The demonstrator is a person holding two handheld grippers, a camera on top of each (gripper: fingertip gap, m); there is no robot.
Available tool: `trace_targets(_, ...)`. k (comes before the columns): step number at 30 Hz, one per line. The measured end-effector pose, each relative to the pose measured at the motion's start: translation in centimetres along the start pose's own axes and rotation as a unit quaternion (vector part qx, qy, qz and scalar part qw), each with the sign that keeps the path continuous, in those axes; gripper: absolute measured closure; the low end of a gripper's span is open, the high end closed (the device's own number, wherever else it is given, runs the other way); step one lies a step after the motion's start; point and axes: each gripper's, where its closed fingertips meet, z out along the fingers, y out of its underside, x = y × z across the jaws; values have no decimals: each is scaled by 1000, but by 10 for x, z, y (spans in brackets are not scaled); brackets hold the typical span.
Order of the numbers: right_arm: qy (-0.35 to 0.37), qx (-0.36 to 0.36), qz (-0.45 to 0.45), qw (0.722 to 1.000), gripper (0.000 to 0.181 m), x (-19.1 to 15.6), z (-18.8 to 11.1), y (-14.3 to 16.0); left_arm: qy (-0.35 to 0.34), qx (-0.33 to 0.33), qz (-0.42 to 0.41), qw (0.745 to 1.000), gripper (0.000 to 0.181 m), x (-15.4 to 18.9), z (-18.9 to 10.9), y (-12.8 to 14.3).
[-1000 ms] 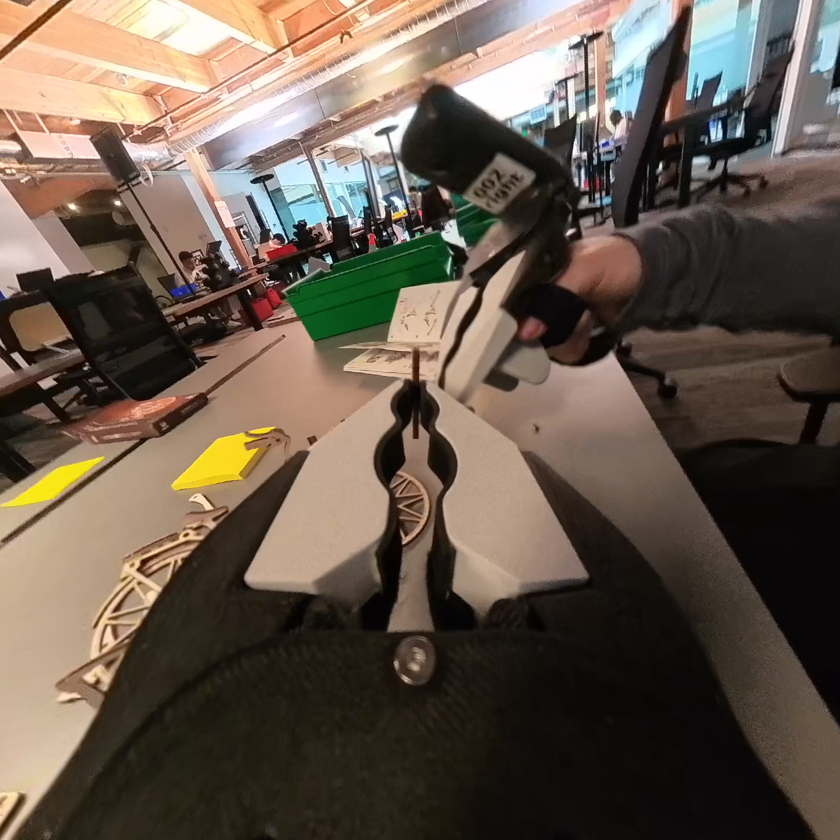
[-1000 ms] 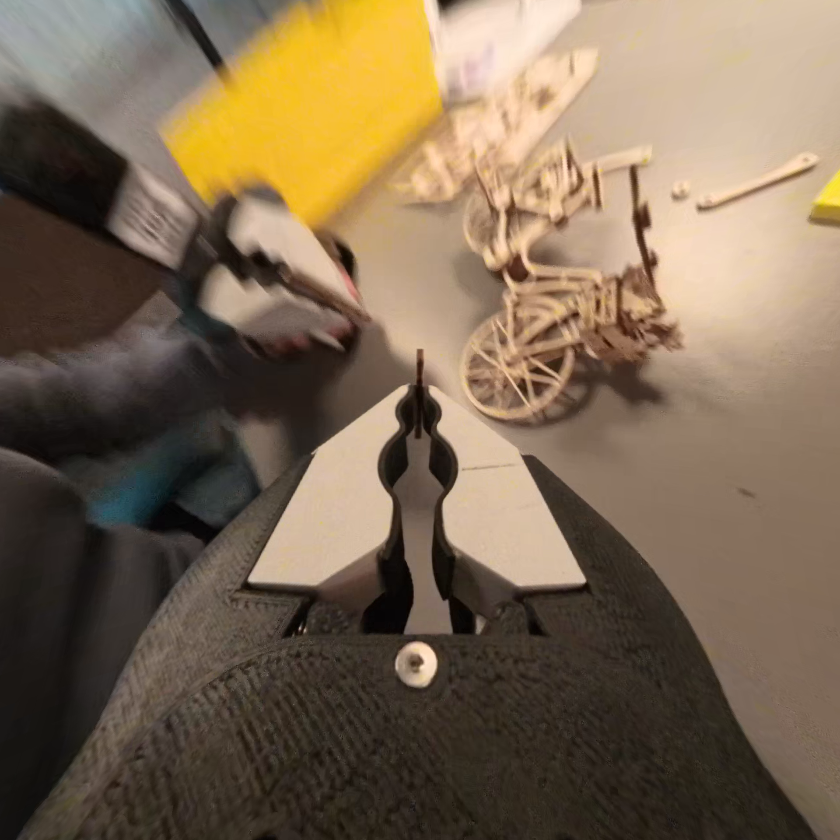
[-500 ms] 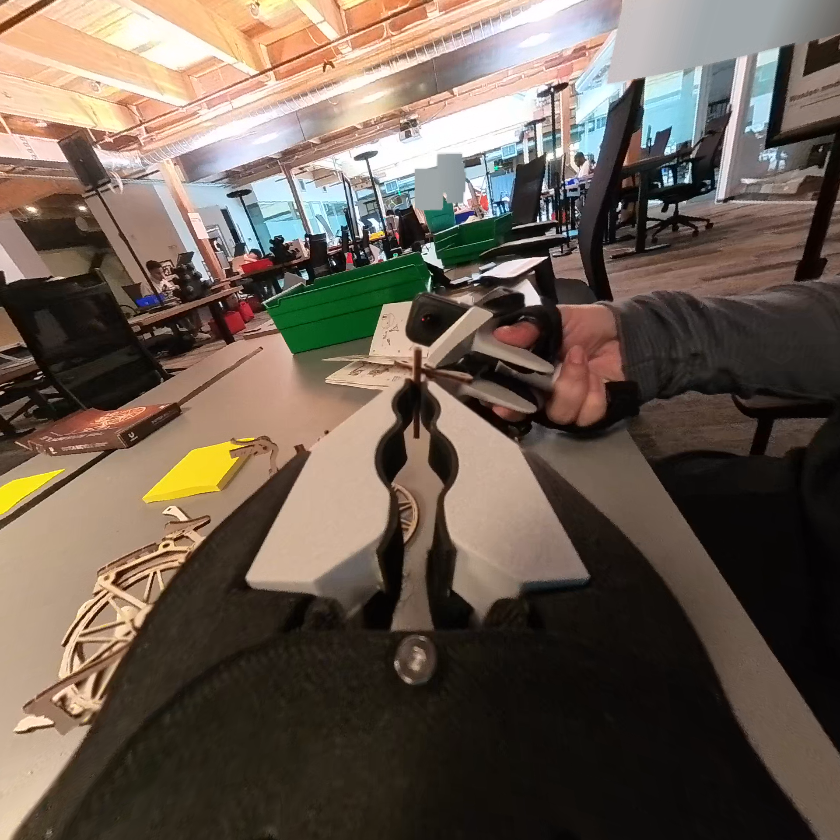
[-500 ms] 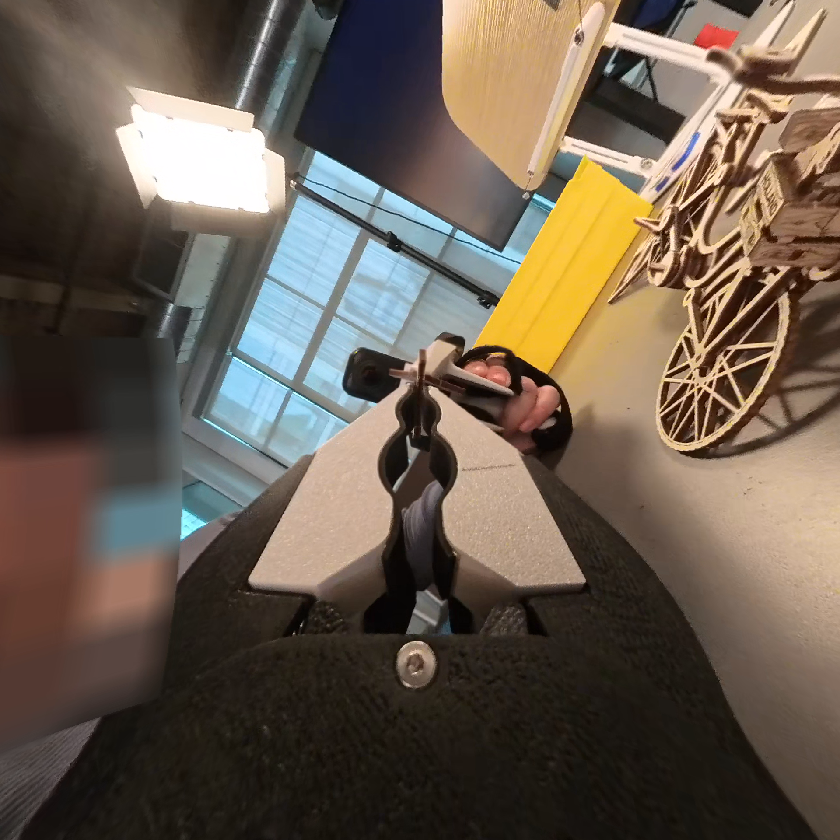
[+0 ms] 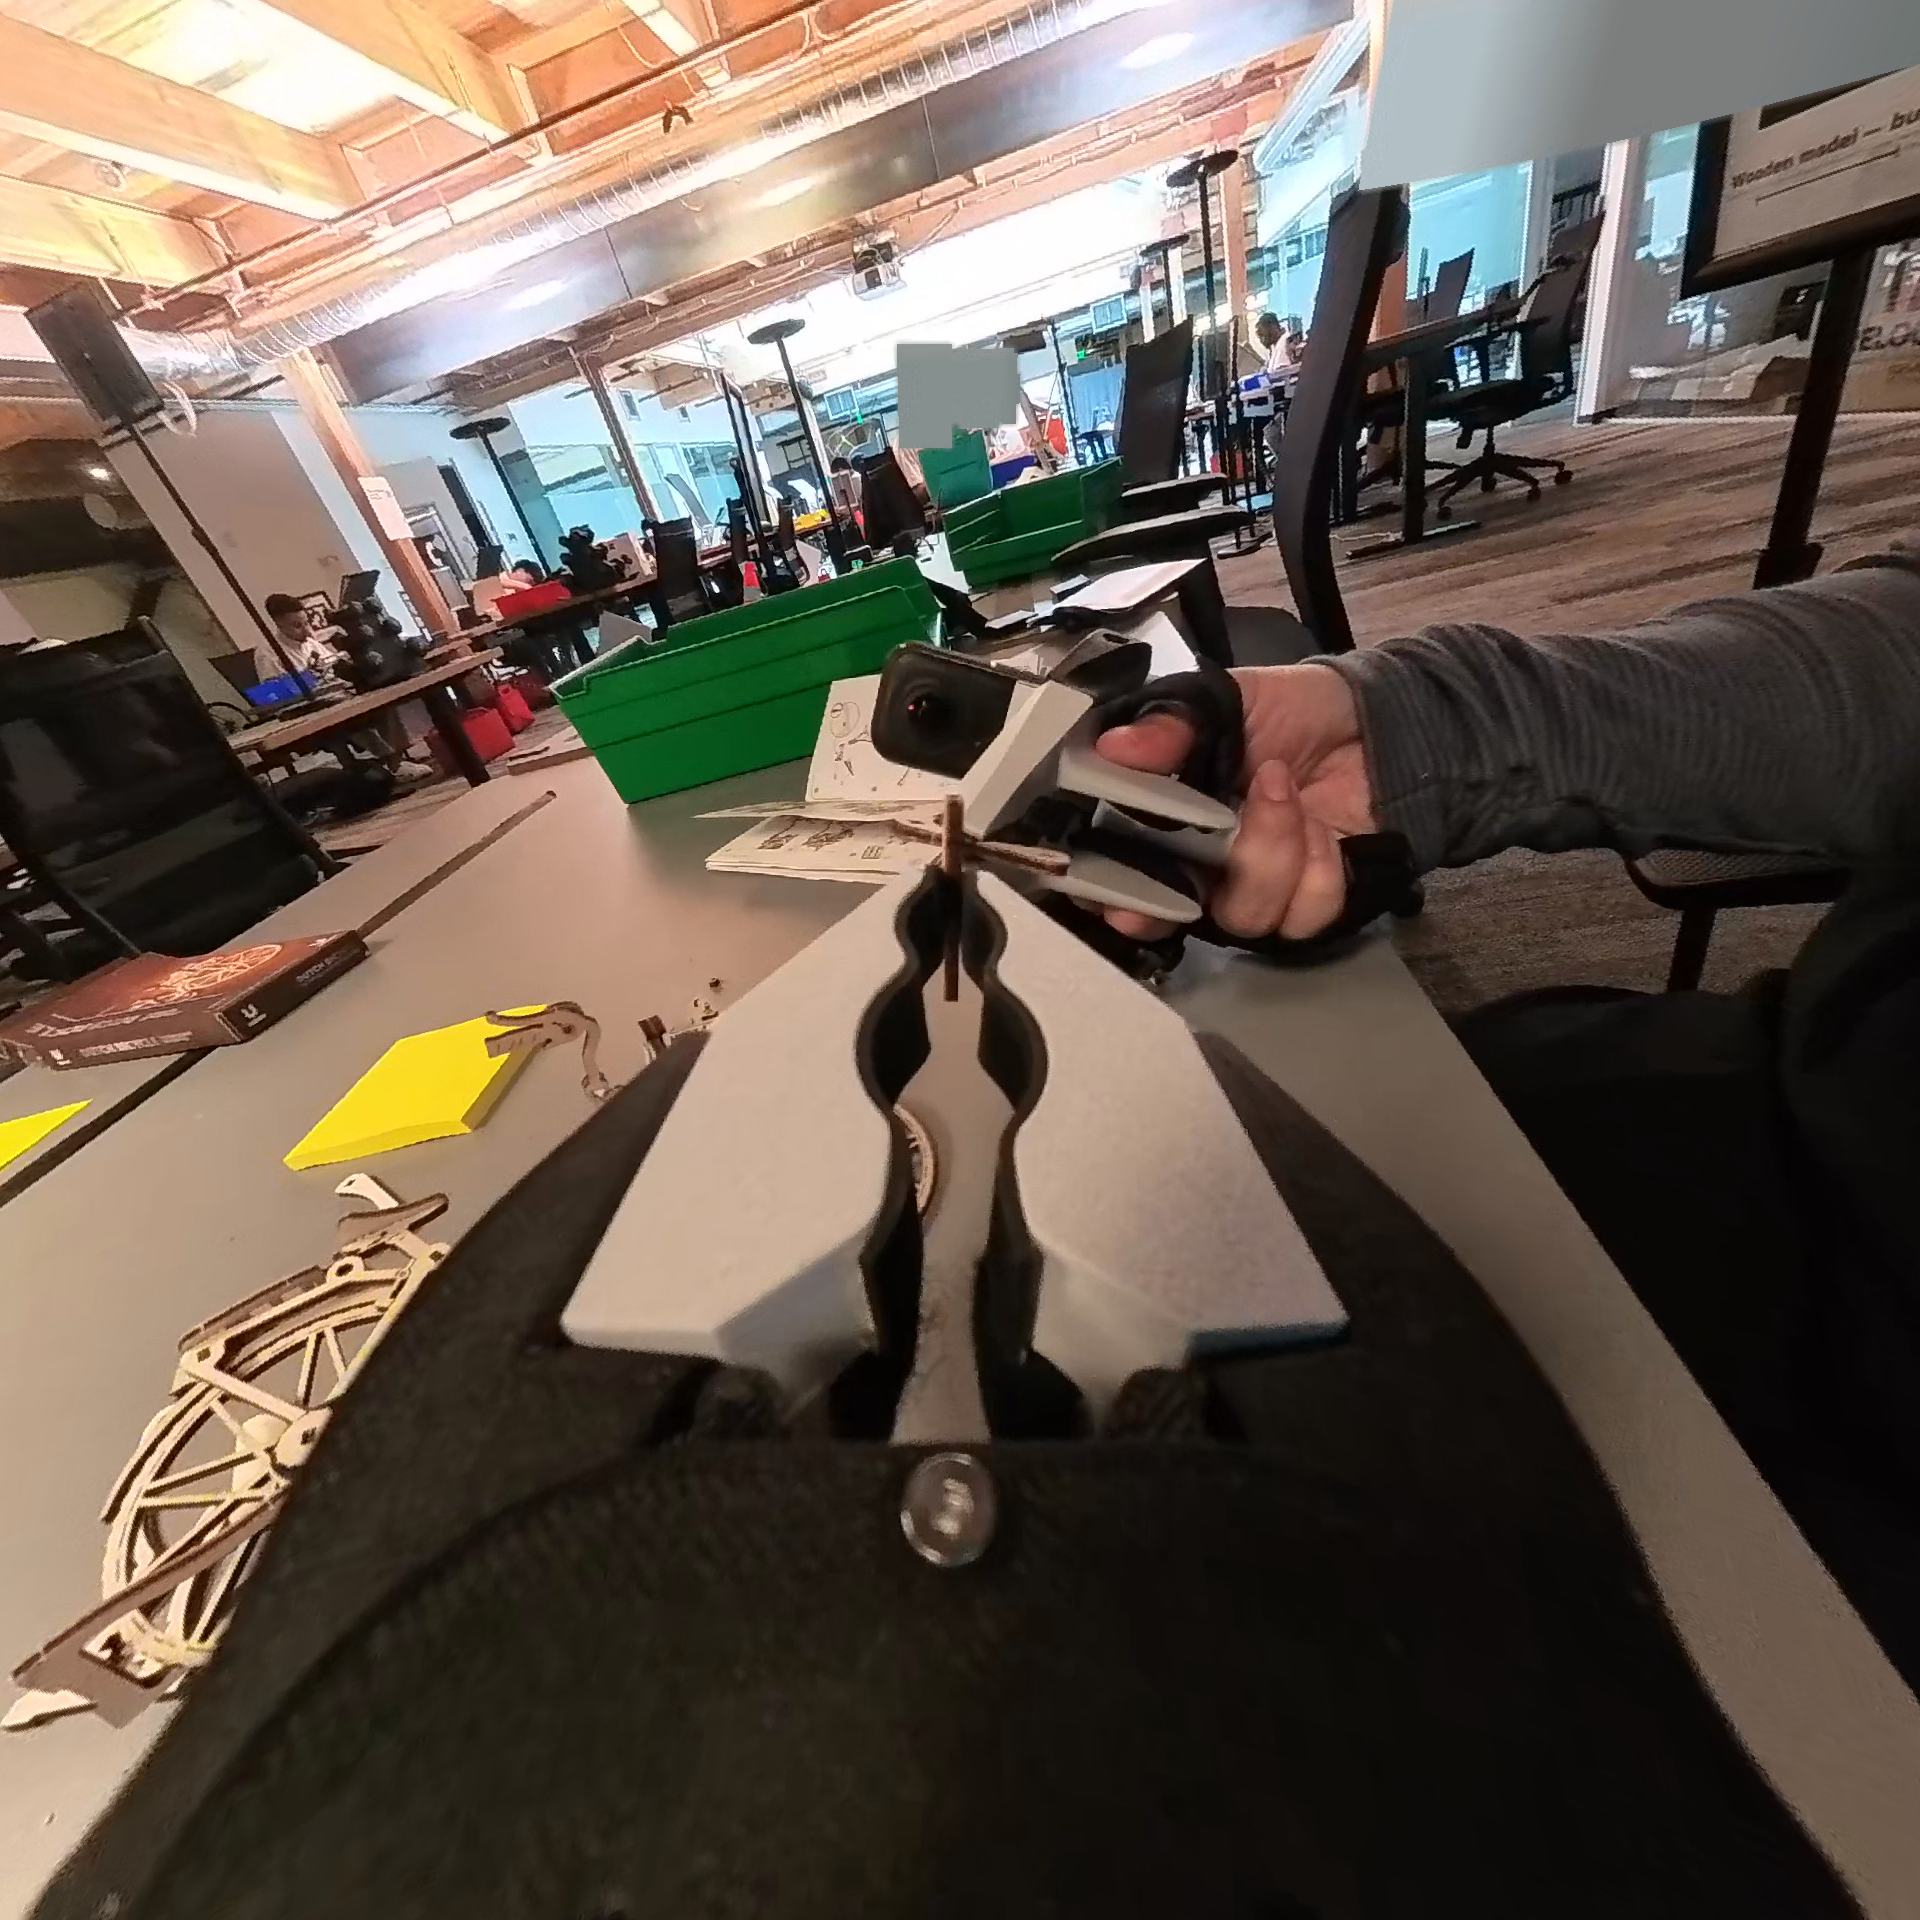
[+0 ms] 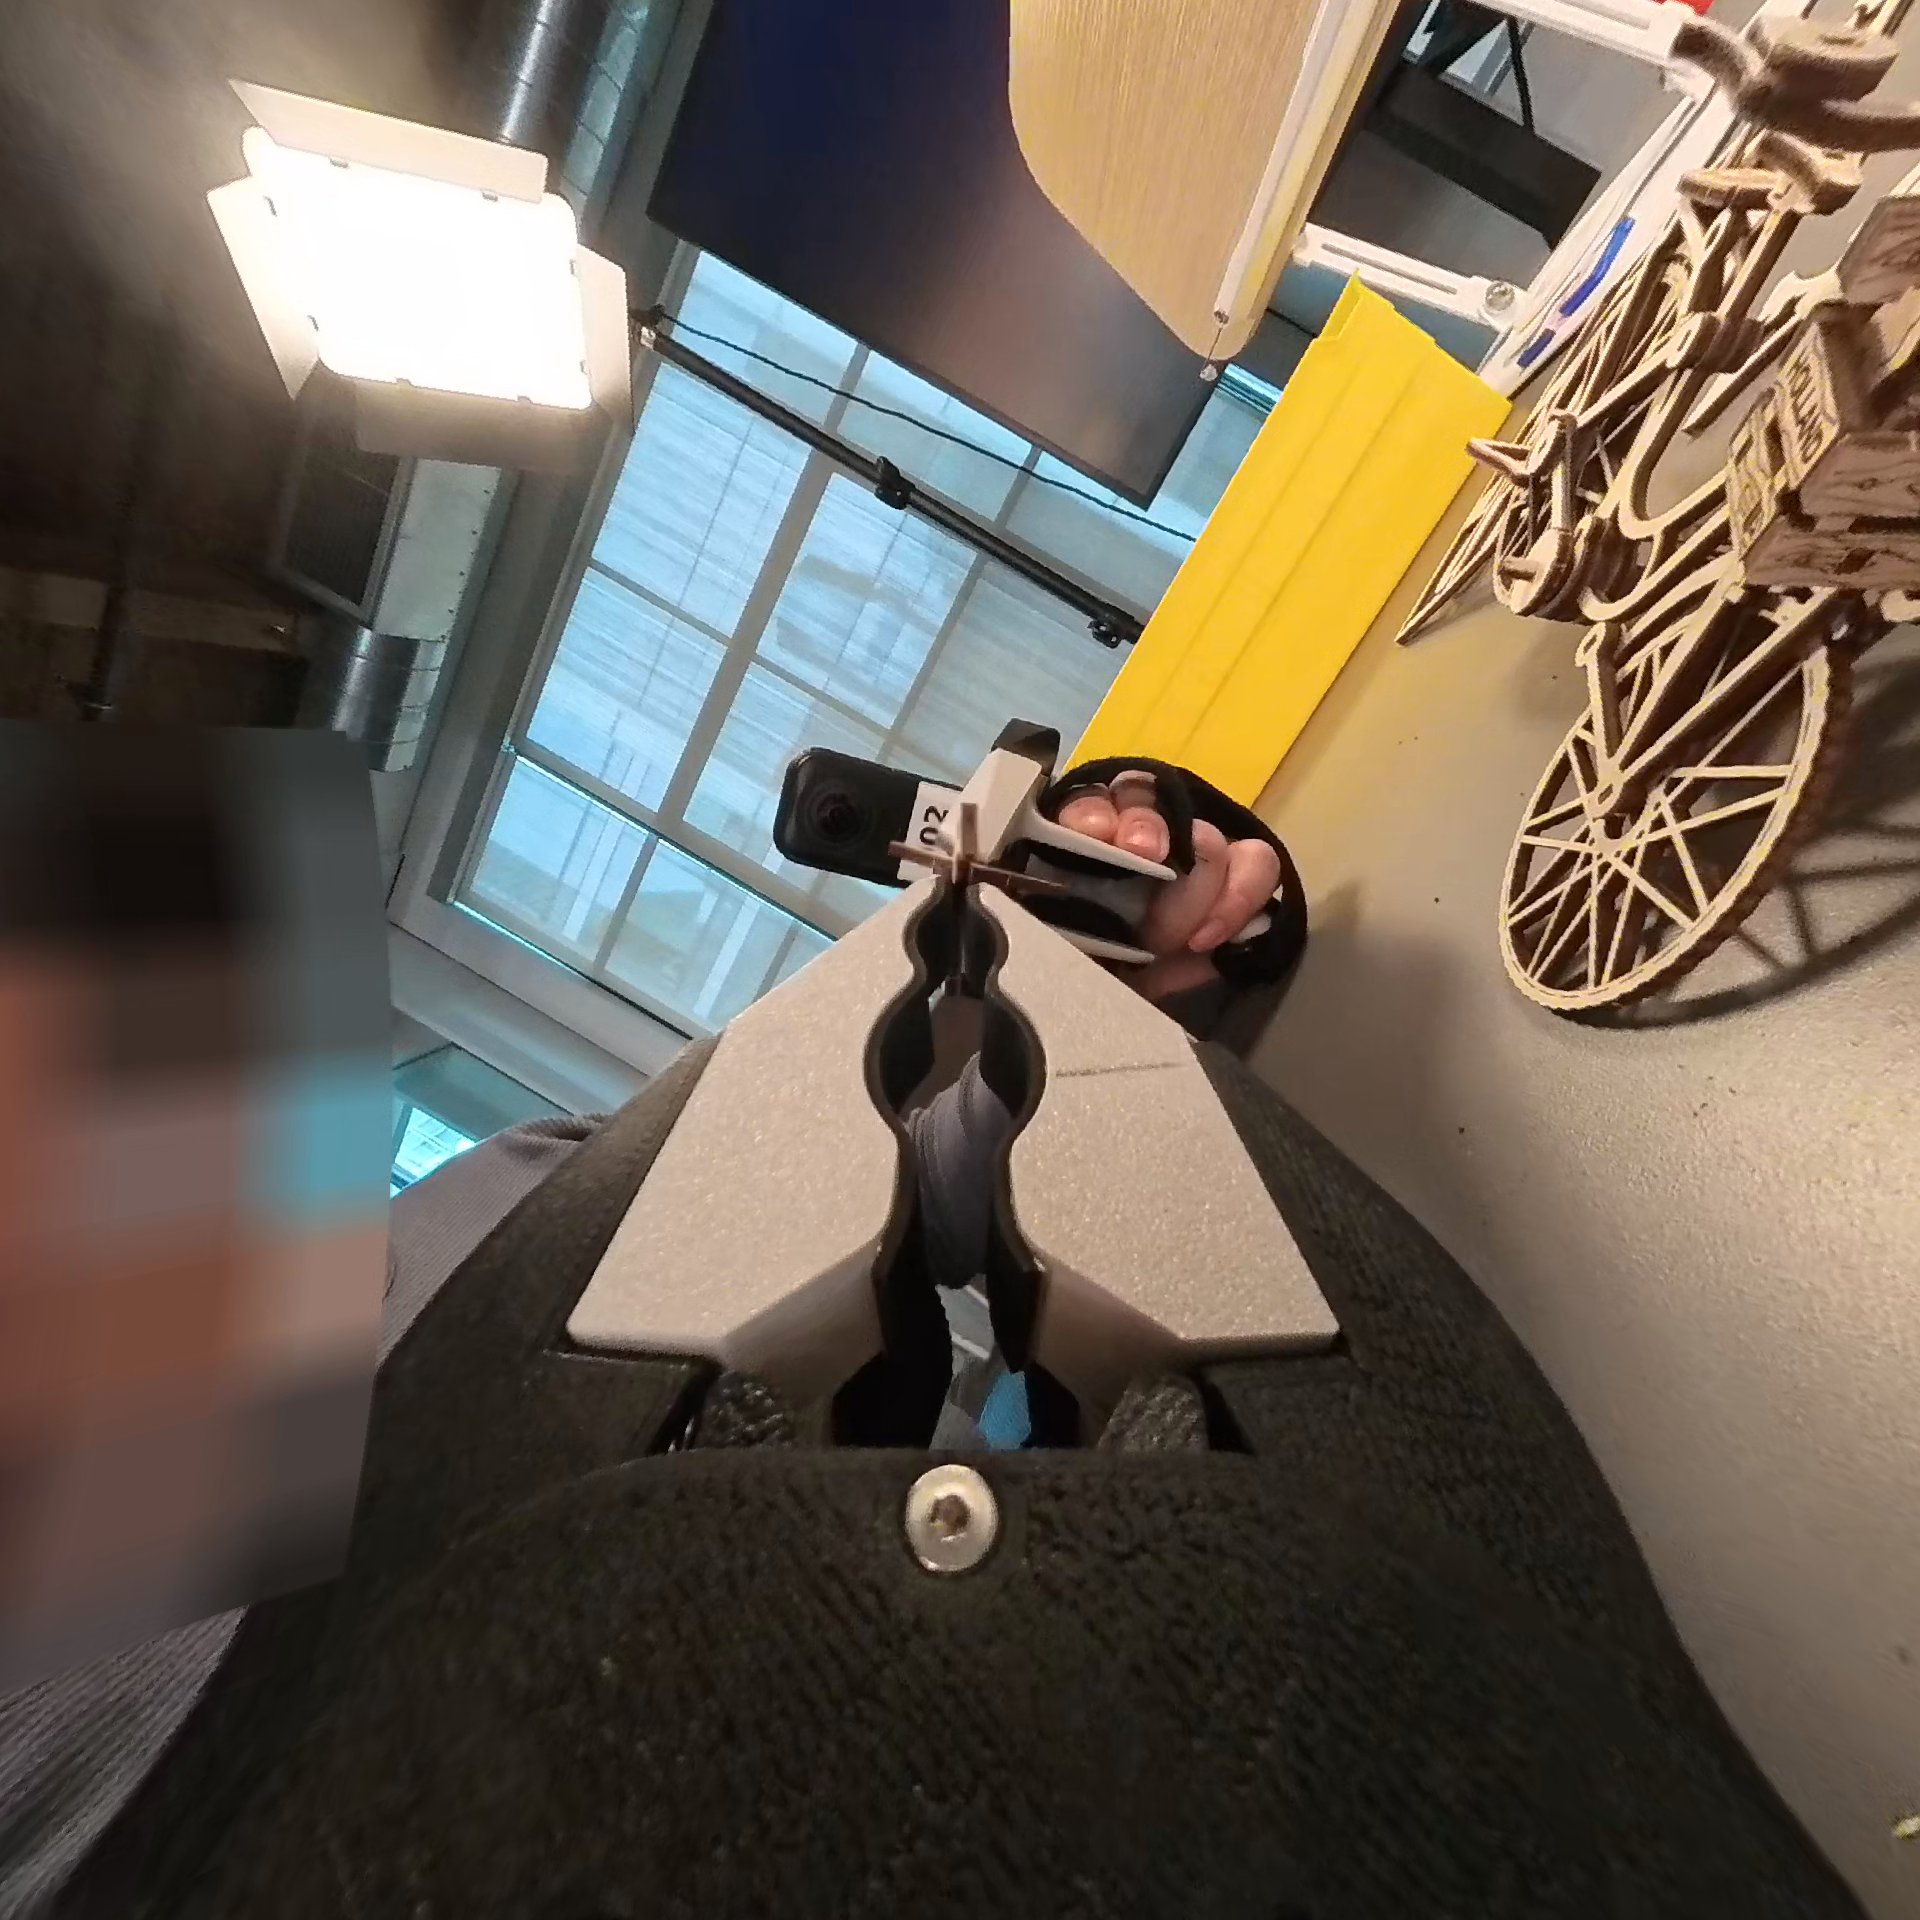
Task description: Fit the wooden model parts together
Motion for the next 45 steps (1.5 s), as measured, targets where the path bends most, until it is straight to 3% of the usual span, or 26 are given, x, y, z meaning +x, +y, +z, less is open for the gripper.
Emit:
trace_targets(5,33,-17,-44,998,181,3,-4,1,-23,-15,12,1000,181,-6,0,4)
trace_targets(8,148,-101,-126,976,181,21,-17,8,-47,-29,29,998,181,-13,-3,8)
trace_targets(10,263,-206,-195,922,181,39,-34,18,-46,-34,36,998,181,-12,-2,9)
trace_targets(12,353,-310,-248,847,181,52,-50,26,-44,-39,43,997,180,-10,0,10)
trace_targets(15,417,-410,-293,757,181,63,-62,32,-43,-38,44,997,181,-10,0,10)
trace_targets(17,432,-442,-306,725,181,69,-62,34,-44,-34,41,998,181,-10,-1,9)
trace_targets(20,442,-465,-312,701,181,81,-65,37,-44,-33,35,998,181,-10,-2,9)
trace_targets(32,396,-358,-314,785,170,77,-60,38,-32,-33,29,998,181,-6,0,9)
trace_targets(40,409,-299,-354,786,181,77,-61,34,-31,-33,28,999,181,-6,1,9)
trace_targets(41,391,-259,-349,811,181,70,-53,29,-31,-32,27,999,181,-7,1,9)
trace_targets(42,354,-205,-323,854,181,58,-41,24,-31,-29,24,999,181,-7,1,8)
trace_targets(44,248,-76,-243,935,181,27,-21,8,-32,-16,13,999,181,-8,0,5)
trace_targets(45,196,-22,-200,960,181,15,-15,1,-34,-9,9,999,181,-9,-1,3)
